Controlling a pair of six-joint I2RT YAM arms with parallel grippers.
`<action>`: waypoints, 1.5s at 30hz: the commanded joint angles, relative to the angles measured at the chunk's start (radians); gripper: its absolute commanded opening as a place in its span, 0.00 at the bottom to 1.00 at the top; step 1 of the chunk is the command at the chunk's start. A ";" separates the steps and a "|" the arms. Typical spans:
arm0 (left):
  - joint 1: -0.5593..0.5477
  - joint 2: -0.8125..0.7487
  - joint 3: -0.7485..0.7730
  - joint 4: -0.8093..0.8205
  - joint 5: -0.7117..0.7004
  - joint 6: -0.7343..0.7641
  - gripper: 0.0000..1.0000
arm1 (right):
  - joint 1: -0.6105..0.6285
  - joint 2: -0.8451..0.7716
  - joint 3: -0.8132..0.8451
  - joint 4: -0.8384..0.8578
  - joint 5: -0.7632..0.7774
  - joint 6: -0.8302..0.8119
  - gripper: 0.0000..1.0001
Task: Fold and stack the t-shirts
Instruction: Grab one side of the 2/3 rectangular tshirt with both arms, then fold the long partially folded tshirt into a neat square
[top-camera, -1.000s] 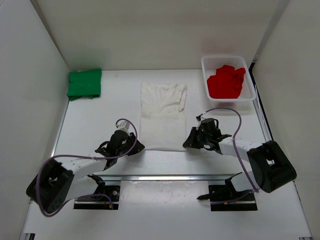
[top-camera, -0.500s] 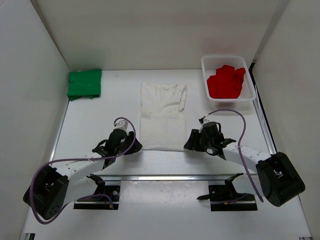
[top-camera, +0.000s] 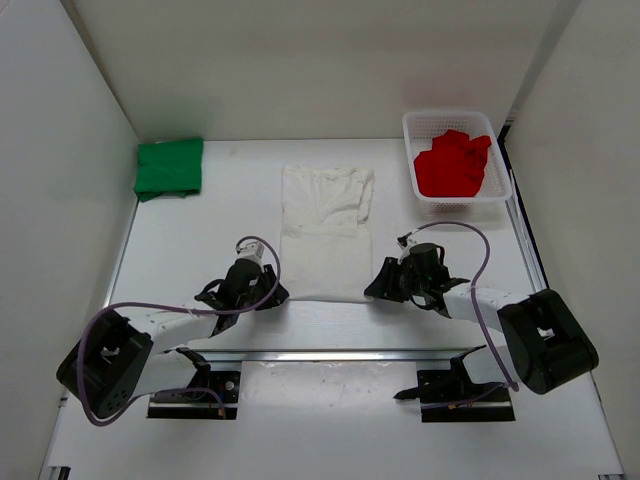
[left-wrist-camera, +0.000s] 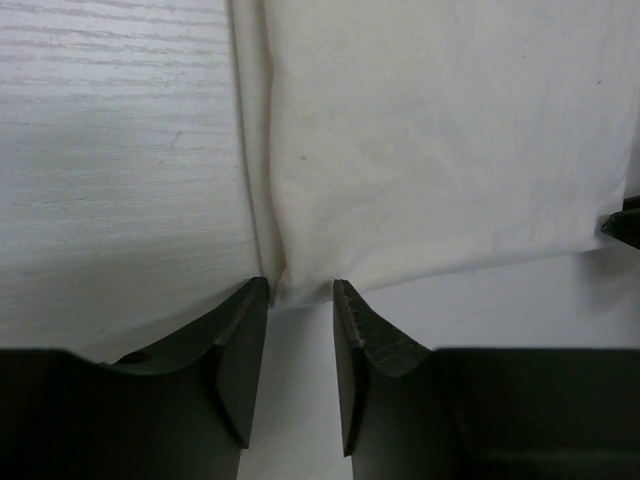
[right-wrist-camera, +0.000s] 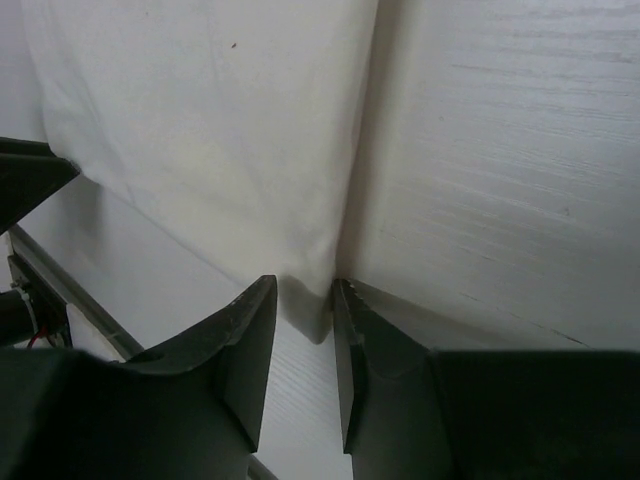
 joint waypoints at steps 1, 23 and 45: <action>-0.010 0.008 -0.016 -0.040 -0.013 -0.002 0.42 | 0.003 0.015 -0.017 -0.007 -0.024 0.000 0.28; -0.351 -0.603 0.002 -0.698 -0.136 -0.143 0.00 | 0.422 -0.645 -0.140 -0.471 0.267 0.241 0.00; 0.287 0.497 0.979 -0.336 0.044 0.124 0.00 | -0.253 0.414 0.932 -0.370 -0.075 -0.114 0.00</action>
